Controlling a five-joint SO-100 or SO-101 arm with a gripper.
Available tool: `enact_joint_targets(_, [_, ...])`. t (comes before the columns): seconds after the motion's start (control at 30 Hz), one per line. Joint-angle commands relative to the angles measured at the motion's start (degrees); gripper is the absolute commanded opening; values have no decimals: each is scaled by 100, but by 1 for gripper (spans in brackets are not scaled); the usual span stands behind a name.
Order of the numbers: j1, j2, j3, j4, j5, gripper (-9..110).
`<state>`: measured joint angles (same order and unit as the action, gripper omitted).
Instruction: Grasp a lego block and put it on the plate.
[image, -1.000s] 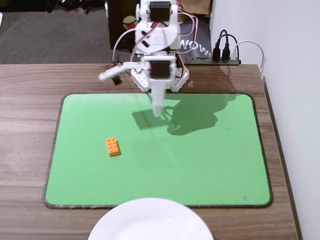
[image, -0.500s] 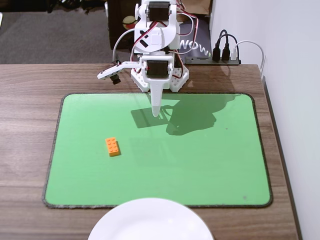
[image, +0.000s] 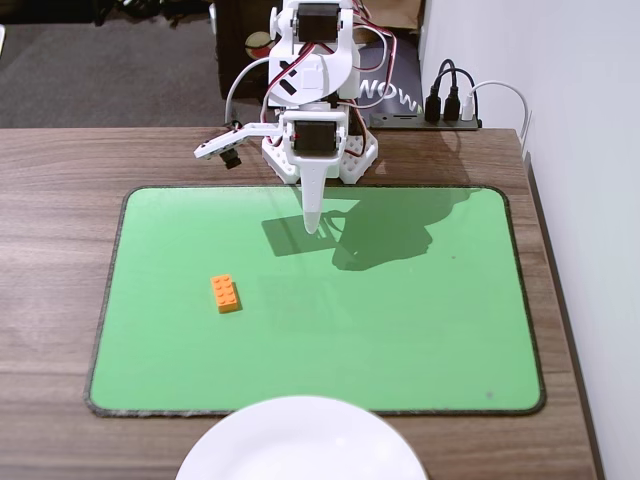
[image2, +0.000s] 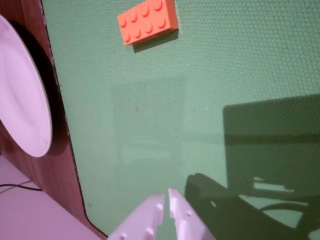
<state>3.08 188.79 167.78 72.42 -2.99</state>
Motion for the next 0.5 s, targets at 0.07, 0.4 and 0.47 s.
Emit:
enact_joint_targets(0.07, [-88, -26, -35, 18, -62, 0])
enact_joint_targets(0.4, [-299, -18, -35, 18, -255, 0])
enact_joint_targets(0.47, [-334, -18, -35, 18, -272, 0])
